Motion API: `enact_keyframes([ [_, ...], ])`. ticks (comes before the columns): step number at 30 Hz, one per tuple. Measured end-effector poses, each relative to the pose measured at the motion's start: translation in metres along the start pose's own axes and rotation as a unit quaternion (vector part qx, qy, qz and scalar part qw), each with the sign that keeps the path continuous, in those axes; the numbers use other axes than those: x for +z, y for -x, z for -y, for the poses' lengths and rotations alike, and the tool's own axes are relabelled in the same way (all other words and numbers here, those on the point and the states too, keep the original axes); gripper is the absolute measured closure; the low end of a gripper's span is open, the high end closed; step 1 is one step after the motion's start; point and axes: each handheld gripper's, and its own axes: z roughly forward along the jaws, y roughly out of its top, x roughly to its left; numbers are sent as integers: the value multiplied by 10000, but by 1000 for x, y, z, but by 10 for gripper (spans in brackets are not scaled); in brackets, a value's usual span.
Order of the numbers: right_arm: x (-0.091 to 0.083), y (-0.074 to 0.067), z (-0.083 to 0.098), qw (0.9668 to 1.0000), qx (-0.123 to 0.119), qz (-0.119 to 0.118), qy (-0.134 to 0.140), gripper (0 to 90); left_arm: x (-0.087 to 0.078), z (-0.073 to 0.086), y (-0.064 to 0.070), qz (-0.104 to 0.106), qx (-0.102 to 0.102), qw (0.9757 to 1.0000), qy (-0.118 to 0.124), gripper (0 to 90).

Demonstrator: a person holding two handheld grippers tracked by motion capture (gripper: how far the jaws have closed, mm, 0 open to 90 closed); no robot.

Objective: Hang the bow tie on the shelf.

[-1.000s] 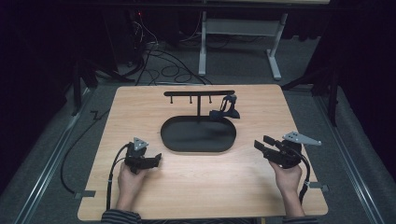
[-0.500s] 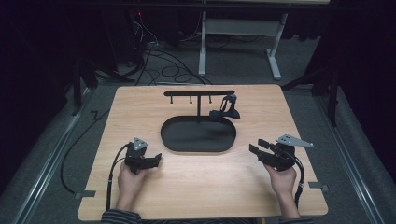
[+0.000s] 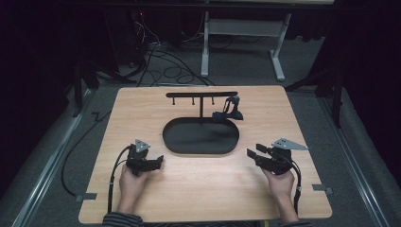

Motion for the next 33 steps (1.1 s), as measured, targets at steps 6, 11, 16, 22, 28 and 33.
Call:
enact_keyframes([
  [6, 7, -4, 2, 9999, -76, 11, -94, 492, 0, 0, 0, 1, 8, 10000, -7, 189],
  [11, 11, -6, 3, 9999, -88, 9, -132, 492, 0, 0, 0, 0, 0, 10000, 0, 188],
  [16, 15, -7, 5, 9998, -98, -1, -162, 493, 0, 0, 0, 2, 7, 10000, -8, 189],
  [22, 20, -9, 7, 9997, -103, -16, -217, 492, 0, 0, 0, -5, 8, 10000, -12, 189],
  [28, 27, -10, 10, 9995, -151, 8, -277, 490, 0, 0, 0, 0, 8, 10000, -7, 189],
  [33, 31, -12, 11, 9992, -189, 12, -350, 490, 0, 0, 0, 0, 9, 10000, -7, 189],
])
